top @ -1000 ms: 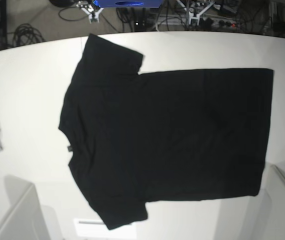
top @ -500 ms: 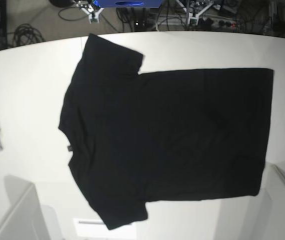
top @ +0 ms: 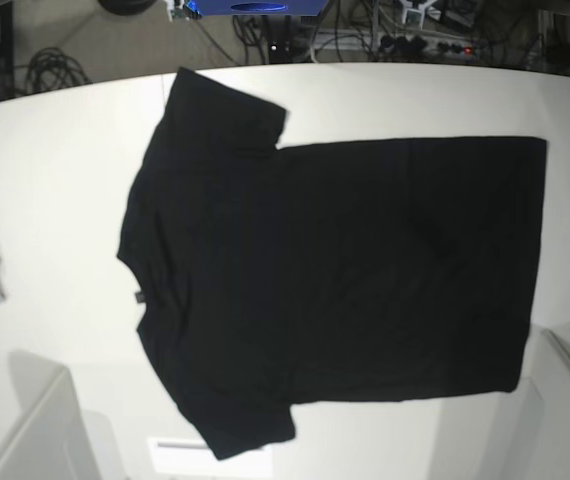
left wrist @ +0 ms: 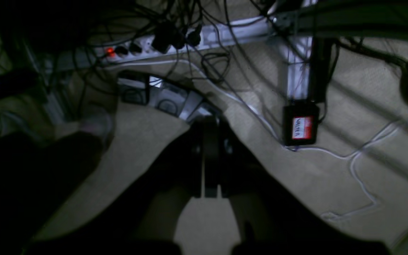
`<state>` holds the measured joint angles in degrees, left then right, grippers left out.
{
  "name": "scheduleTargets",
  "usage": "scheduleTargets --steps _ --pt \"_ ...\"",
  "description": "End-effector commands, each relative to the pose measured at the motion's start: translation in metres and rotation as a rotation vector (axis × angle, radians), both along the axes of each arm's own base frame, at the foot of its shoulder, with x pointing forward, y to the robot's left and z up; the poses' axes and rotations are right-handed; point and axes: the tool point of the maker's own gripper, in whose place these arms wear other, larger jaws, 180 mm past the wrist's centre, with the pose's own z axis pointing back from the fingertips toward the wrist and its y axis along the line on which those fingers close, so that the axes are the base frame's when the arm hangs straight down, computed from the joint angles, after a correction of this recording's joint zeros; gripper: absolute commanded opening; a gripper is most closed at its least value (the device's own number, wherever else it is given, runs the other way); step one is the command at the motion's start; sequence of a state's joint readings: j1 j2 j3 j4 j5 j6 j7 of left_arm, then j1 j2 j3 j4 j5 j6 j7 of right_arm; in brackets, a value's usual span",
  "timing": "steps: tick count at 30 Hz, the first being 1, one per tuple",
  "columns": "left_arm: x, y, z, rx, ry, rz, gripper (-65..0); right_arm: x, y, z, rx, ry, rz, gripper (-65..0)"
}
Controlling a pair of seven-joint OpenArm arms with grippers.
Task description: Fold the T-shirt properly
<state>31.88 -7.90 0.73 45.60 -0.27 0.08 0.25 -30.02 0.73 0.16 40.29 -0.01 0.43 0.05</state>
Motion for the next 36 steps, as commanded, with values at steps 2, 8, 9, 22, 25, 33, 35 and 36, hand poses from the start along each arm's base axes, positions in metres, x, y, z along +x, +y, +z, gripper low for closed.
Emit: scheduleTargets --steps 2,8,9,22,25,33,35,36 --pt "-0.005 0.011 0.013 0.017 -0.024 -0.017 -65.0 -0.015 -0.011 0.009 -0.026 0.003 -0.028 -65.0" --pt "-0.006 0.01 0.044 0.008 -0.086 -0.055 -65.0 -0.024 -0.043 0.037 -0.096 0.007 -0.113 -65.0" --pt "-0.007 0.008 0.049 0.004 -0.095 -0.057 -65.0 -0.021 -0.047 0.044 -0.103 -0.01 -0.113 -65.0" --pt "0.036 0.058 0.166 0.136 -0.343 -0.059 -65.0 0.028 -0.072 0.138 -0.178 -0.136 -0.105 -65.0" --pt "0.055 0.056 0.201 0.146 -0.424 -0.077 -65.0 0.054 -0.085 0.166 -0.218 -0.18 -0.117 -65.0" --pt "0.096 0.065 0.263 0.05 -0.622 0.107 -65.0 0.113 -0.102 0.213 -0.272 -0.328 -0.152 -65.0" --pt "0.105 0.071 0.272 0.05 -0.686 0.137 -65.0 0.126 -0.096 0.213 -0.257 -0.362 -0.178 -65.0" --pt "0.109 0.073 0.277 0.055 -0.715 0.132 -65.0 0.134 -0.093 0.213 -0.248 -0.383 -0.189 -65.0"
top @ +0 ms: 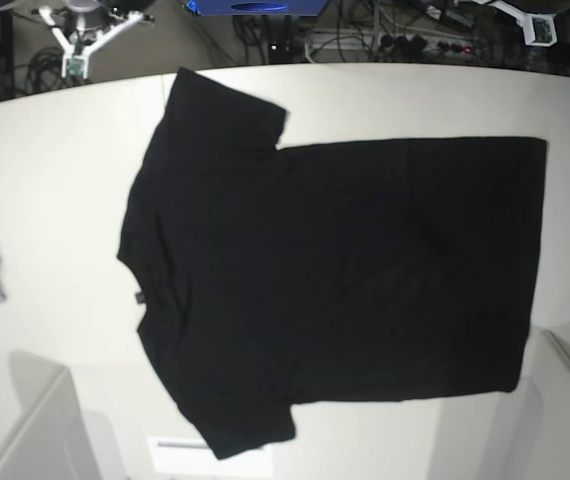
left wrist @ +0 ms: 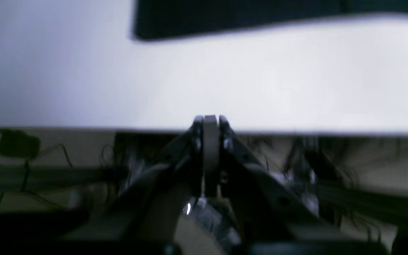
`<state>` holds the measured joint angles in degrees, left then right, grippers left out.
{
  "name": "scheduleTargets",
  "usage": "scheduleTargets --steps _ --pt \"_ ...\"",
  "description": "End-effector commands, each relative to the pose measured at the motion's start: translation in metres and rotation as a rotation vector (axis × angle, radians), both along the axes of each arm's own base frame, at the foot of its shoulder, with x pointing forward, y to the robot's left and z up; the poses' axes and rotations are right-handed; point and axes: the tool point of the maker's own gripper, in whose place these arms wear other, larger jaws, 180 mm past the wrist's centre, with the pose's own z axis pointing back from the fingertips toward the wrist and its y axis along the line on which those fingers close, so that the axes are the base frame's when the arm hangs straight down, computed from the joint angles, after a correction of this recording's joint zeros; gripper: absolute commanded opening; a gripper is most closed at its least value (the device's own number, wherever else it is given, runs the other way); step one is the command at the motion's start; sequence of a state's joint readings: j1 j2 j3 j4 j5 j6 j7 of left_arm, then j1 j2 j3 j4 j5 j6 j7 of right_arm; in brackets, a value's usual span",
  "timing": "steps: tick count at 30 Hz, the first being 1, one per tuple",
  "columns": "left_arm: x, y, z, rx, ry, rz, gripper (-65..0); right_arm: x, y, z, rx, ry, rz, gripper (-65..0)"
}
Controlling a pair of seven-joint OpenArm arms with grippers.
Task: Fold the T-shirt properly
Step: 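Move right gripper to the shoulder seam, left gripper to the hem corner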
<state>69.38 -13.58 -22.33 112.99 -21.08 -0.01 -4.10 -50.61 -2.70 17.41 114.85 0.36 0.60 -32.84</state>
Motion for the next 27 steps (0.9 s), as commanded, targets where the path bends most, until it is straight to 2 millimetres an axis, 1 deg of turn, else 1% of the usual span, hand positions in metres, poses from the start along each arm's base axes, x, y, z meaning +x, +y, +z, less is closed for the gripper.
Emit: scheduleTargets --steps 1,3,6,9,12,13,14,16,17,18,20,23,26,27 --pt "0.005 0.002 0.011 0.018 -0.046 -0.012 -65.0 0.014 0.001 0.006 -0.005 -0.049 0.001 -65.0" --pt "0.017 0.0 0.017 0.019 -0.102 -0.021 -65.0 0.037 0.007 0.008 0.014 -0.105 -0.009 -65.0" --pt "0.03 0.001 0.018 0.021 -0.141 -0.018 -65.0 0.068 0.028 0.012 0.073 -0.173 0.044 -65.0" --pt "0.035 0.005 0.018 0.028 -0.156 -0.011 -65.0 0.09 0.042 0.017 0.115 -0.215 0.114 -65.0" --pt "0.037 0.019 0.023 0.068 -0.171 0.007 -65.0 0.102 0.055 0.02 0.233 -0.262 0.086 -65.0" --pt "0.039 0.024 0.026 0.082 -0.182 0.017 -65.0 0.104 0.053 0.023 0.275 -0.28 0.055 -65.0" --pt "0.04 0.028 0.029 0.092 -0.189 0.021 -65.0 0.106 0.051 0.025 0.317 -0.294 0.019 -60.3" --pt "0.039 0.033 0.03 0.104 -0.193 0.032 -65.0 0.111 0.049 0.028 0.402 -0.312 -0.038 -46.1" --pt "0.04 0.035 0.031 0.105 -0.197 0.036 -65.0 0.112 0.047 0.03 0.44 -0.316 -0.066 -41.7" --pt "0.042 0.035 0.032 0.105 -0.206 0.038 -65.0 0.111 0.045 0.03 0.475 -0.314 -0.088 -40.2" --pt "0.044 0.035 0.032 0.103 -0.21 0.041 -65.0 0.117 0.043 0.035 0.553 -0.326 -0.106 -40.1" --pt "0.045 0.037 0.029 0.101 -0.207 0.044 -65.0 0.124 0.048 0.041 0.675 -0.339 -0.083 -39.3" --pt "0.043 0.04 0.026 0.092 -0.204 0.059 -65.0 0.13 0.047 0.037 0.744 -0.331 -0.11 -39.3" --pt "0.042 0.042 0.024 0.075 -0.207 0.08 -63.8 0.131 0.046 0.034 0.749 -0.323 -0.118 -39.3"
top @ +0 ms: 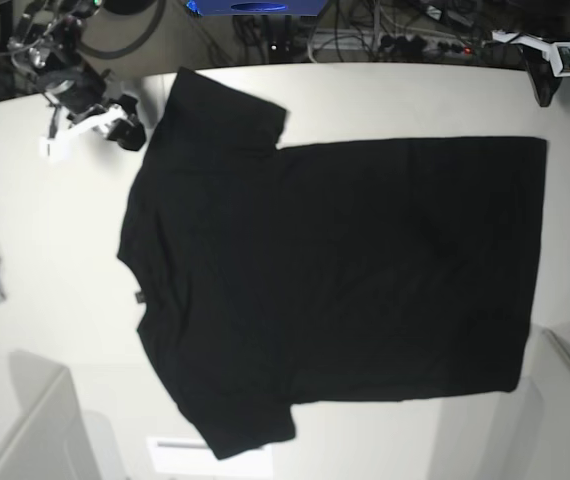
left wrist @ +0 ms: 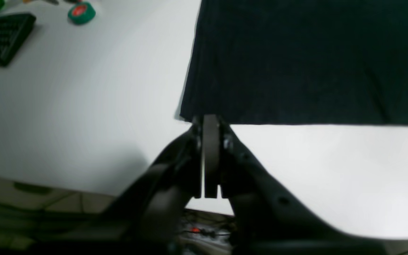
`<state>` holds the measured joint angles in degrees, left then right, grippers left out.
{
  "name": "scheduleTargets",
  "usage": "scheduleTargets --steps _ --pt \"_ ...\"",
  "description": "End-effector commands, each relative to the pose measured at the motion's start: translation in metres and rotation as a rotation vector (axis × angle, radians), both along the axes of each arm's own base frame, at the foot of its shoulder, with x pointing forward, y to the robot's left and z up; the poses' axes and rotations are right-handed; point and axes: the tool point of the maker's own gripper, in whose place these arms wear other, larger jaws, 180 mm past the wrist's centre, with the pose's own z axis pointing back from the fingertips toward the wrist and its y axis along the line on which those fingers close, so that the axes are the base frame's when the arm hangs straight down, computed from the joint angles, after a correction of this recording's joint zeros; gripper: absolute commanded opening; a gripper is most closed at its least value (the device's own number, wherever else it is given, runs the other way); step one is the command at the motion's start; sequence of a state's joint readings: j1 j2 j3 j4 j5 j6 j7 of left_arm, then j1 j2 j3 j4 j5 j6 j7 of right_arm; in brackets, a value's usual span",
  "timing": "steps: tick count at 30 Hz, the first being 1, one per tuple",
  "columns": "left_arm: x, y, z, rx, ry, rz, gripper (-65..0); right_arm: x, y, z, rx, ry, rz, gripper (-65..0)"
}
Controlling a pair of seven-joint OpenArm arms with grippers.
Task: Fold the T-shirt properly
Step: 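Move right gripper to the shoulder seam, left gripper to the hem corner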
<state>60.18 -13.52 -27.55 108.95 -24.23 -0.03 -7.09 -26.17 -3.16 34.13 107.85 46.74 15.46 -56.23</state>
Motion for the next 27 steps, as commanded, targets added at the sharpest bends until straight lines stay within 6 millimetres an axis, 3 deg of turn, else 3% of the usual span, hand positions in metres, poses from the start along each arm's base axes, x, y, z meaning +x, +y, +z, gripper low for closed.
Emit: scheduleTargets --steps 1,4,6,8,12,21,27 --pt "-0.003 0.005 0.005 -0.003 -0.021 0.016 -55.0 0.005 -0.002 0.004 0.009 -0.023 -0.008 -39.2" --pt "-0.008 0.015 -0.001 -0.085 -0.033 0.084 -32.6 0.004 0.001 -0.011 0.046 0.028 0.003 -39.2" --pt "-0.006 0.018 -0.005 -0.126 -0.043 0.099 -23.0 0.0 0.003 -0.021 0.068 0.066 0.012 -39.2" --pt "-0.005 0.013 -0.01 -0.189 -0.05 0.079 -18.6 -0.002 0.003 -0.029 0.083 0.084 0.002 -39.2" --pt "-0.004 0.007 -0.021 -0.29 -0.045 0.053 -18.6 -0.005 0.004 -0.036 0.096 0.107 0.001 -39.2" --pt "0.013 0.049 -0.016 -0.421 -0.014 0.084 -18.6 -0.012 0.032 -0.049 0.121 0.155 0.082 -39.5" --pt "0.024 0.054 -0.026 -0.416 0.045 0.071 -18.6 -0.018 0.037 -0.051 0.126 0.172 0.094 -40.1"
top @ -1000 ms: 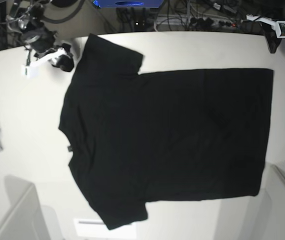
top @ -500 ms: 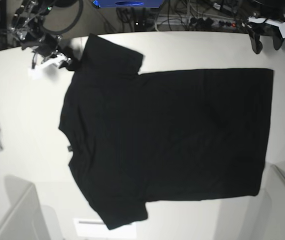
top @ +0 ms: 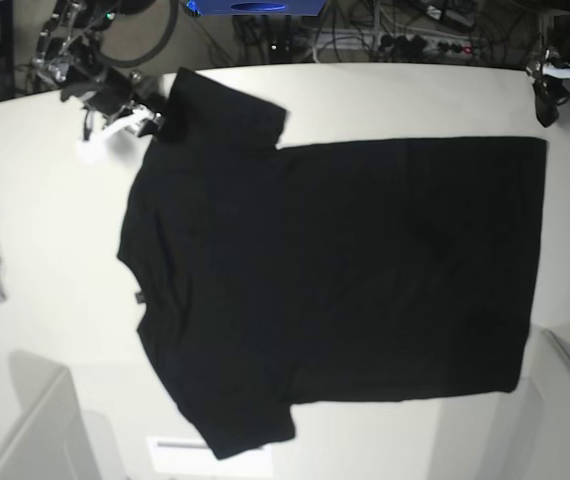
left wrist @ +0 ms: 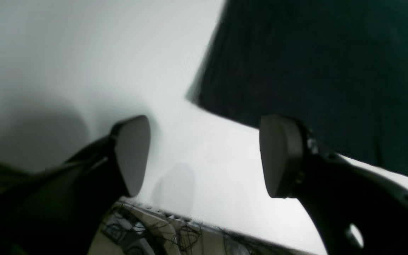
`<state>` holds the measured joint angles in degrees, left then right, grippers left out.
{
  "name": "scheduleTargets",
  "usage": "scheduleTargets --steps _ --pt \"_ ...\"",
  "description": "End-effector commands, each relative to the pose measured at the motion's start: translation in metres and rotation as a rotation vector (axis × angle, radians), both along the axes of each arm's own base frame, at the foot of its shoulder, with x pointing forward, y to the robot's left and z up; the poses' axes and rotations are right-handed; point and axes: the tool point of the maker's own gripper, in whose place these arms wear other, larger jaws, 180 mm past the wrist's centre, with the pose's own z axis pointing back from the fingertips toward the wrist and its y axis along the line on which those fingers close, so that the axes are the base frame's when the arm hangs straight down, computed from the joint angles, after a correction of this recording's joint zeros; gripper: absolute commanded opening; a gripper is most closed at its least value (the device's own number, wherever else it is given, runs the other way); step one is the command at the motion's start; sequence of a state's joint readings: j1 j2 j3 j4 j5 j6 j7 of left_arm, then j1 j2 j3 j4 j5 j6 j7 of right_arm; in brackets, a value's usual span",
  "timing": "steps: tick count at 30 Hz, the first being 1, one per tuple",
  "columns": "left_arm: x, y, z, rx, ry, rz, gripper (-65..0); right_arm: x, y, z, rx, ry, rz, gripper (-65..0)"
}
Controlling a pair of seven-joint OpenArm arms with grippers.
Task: Fold the T-shirt properly
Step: 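Move right gripper to the shoulder seam, left gripper to the hem corner, then close both grippers on the shirt's side edge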
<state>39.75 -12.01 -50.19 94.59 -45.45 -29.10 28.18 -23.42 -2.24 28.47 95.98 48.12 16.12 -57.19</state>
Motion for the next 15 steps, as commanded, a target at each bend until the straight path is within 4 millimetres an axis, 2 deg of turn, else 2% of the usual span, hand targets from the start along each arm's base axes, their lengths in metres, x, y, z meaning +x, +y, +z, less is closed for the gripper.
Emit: scheduleTargets --steps 1,4,8,12,15 --pt "0.002 0.004 0.005 0.012 -0.016 0.0 -18.6 -0.012 0.003 -0.006 -0.021 0.052 0.042 -40.1" --pt "0.007 0.007 -0.007 -0.011 0.0 0.021 -18.6 -0.016 0.014 -0.009 -0.01 0.063 0.077 -40.8" --pt "0.018 0.007 -0.014 -0.036 -0.015 0.034 -18.6 -0.018 0.026 -0.009 0.004 0.065 0.109 -48.0" --pt "0.03 0.011 -0.017 -0.055 -0.045 0.058 -18.6 -0.018 0.027 -0.009 0.006 0.065 0.112 -47.6" --pt "0.034 0.016 -0.028 -0.088 -0.047 0.092 -18.6 -0.018 0.025 -0.009 0.002 0.065 0.108 -47.9"
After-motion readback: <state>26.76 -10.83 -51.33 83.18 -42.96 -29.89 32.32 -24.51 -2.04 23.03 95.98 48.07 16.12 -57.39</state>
